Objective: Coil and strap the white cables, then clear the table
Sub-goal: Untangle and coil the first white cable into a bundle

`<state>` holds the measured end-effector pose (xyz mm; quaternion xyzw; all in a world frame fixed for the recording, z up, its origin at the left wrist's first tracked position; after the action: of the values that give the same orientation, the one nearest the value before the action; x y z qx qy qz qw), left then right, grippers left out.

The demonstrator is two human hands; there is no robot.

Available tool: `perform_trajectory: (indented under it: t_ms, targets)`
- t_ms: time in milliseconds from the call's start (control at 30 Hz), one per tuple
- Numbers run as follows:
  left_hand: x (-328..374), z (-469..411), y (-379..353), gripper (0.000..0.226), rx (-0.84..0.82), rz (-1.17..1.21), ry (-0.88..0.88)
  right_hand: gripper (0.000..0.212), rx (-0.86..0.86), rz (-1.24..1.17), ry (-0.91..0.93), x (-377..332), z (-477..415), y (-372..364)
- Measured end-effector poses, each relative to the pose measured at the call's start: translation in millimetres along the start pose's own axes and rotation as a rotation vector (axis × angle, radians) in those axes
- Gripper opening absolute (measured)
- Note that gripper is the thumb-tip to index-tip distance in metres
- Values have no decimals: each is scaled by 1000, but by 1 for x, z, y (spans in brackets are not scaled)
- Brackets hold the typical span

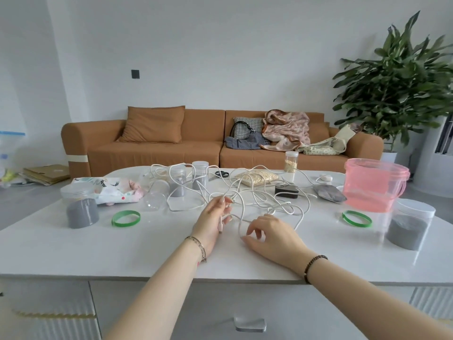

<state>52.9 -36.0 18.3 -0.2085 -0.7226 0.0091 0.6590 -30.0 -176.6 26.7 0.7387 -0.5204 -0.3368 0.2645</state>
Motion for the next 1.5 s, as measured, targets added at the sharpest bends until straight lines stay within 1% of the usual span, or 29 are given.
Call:
perform_trajectory:
  t_ms: [67,100,167,200,300,367,400,500,567,633,700,733,767,833,867,900,967,1067,1133,1200,1267,1333,1433,1500]
  targets:
    - [-3,1,-4,25,-61,104,72,34,-65,-43,3,2,-2,-5]
    - [-4,2,-7,25,-98,163,110,34,-89,-51,33,0,-2,-8]
    - [-7,2,-14,26,-139,251,163,24,-101,-46,115,-5,-2,-13]
    - [-8,2,-15,27,-138,267,180,19,-90,-57,126,-6,-3,-11]
    - [-10,-13,-8,24,-50,278,191,7,-88,-129,8,11,-10,-13]
    - [-3,-31,-1,23,5,298,171,19,-96,-123,-2,16,-17,-18]
    - [3,-41,2,23,34,279,145,22,-65,-105,43,14,-22,-19]
    - [31,-67,5,21,135,81,-31,24,176,38,333,-1,-36,-19]
    - [48,-81,1,15,164,23,-154,21,255,88,422,4,-48,-25]
    - [56,-95,-2,13,176,48,-196,17,311,141,437,12,-61,-28]
    - [51,-103,-1,12,167,106,-172,14,372,188,436,23,-70,-29]
    - [45,-105,-1,10,142,112,-157,15,408,196,428,29,-73,-25]
    - [39,-104,-1,9,105,81,-149,19,431,192,415,36,-74,-21]
    - [28,-102,-3,8,15,-117,-182,26,432,161,409,44,-74,-12]
    - [26,-101,-4,7,-24,-215,-217,25,430,147,423,43,-74,-7]
    - [28,-102,-3,6,-34,-265,-259,23,437,137,445,41,-74,-1]
    - [40,-102,3,11,25,-258,-347,16,476,130,485,33,-73,9]
    - [61,-104,21,16,191,-96,-419,10,544,141,514,20,-73,21]
    - [65,-102,24,16,224,-50,-442,9,606,163,507,18,-72,29]
    - [61,-98,18,15,196,-61,-422,15,683,184,460,22,-72,39]
    - [52,-95,6,14,115,-51,-329,19,735,134,360,31,-75,47]
    - [44,-90,-5,11,2,-73,-229,18,713,20,294,39,-78,46]
    - [33,-82,-18,8,-162,-127,-181,13,645,-82,326,36,-77,36]
    - [27,-78,-24,12,-227,-113,-138,10,620,-137,333,34,-74,33]
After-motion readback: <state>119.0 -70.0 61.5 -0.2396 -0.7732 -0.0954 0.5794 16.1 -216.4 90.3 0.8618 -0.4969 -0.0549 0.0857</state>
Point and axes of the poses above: each hand's wrist, its own z-axis away from the middle knuckle, its own y-axis out of the back of the hand, x = y × z, the point moved 6 cm from there along -z, towards the middle knuckle, and after that the axes turned 8 degrees about x, right-handed, at the moved point
